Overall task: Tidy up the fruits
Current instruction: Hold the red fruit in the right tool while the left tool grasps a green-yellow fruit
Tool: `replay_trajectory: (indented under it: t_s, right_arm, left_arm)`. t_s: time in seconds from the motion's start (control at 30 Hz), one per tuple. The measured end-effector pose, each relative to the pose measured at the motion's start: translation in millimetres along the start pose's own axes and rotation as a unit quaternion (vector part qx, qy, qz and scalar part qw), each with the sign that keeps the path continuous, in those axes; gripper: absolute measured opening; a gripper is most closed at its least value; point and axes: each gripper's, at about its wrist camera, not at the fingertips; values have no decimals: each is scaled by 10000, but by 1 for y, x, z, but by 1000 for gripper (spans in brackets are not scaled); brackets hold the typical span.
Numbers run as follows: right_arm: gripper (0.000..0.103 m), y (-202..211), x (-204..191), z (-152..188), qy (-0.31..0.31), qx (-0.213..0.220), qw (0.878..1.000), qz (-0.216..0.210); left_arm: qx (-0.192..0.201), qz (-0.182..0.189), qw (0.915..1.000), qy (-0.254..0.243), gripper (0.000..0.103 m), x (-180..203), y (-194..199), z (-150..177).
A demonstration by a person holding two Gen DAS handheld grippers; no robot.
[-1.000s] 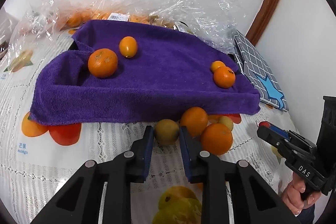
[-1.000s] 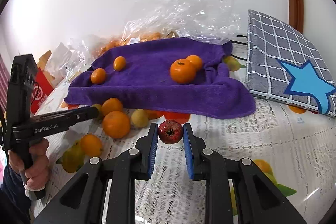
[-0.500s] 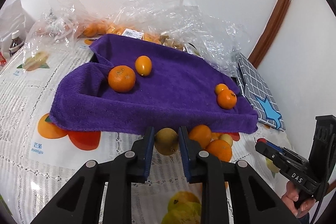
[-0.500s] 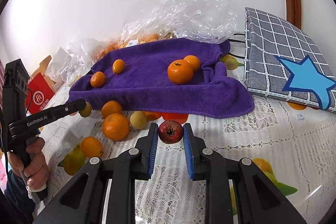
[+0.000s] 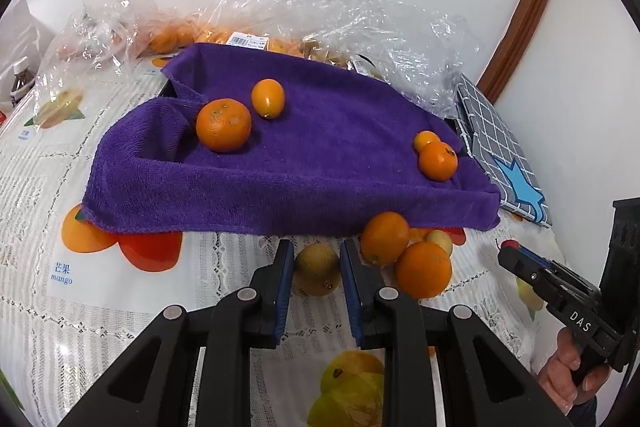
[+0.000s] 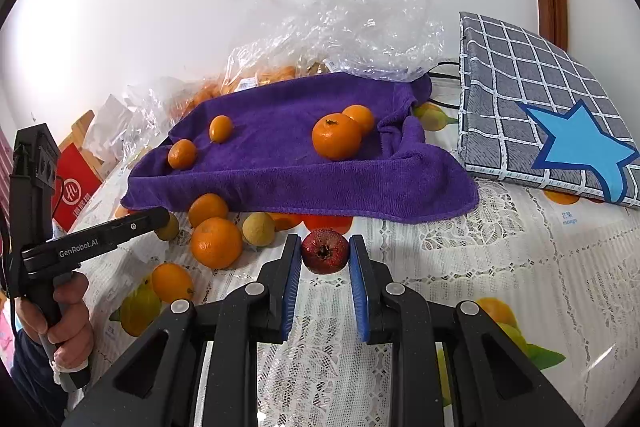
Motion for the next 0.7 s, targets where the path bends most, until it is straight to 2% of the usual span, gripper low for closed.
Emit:
replay_trajectory:
  t_s: [0.07,0.23,0.5,0.7]
  right_arm:
    - [24,0,0,0,-2,-11,10000,-7]
    - [24,-1,1,0,16,-37,10000,-31]
    - [24,0,0,-1,12,-11,10000,-93]
    - [24,4,4,-3,-77,79,9999,-110]
  left_arm:
    - [-245,-32,9997,-90,27,3,-8,2]
    - [-162,-46,9998,-80,26,2,-4,3]
    - [476,42,9988,136,26,-5,19,-4]
    - [797,265,9940,695,26,-25,33,-11]
Point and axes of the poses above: each gripper's, at about its wrist camera, not at the fingertips, and y roughly against the way its jaws point, x to its right, z to its underside, and after that the axes turned 6 degrees about x, right-handed
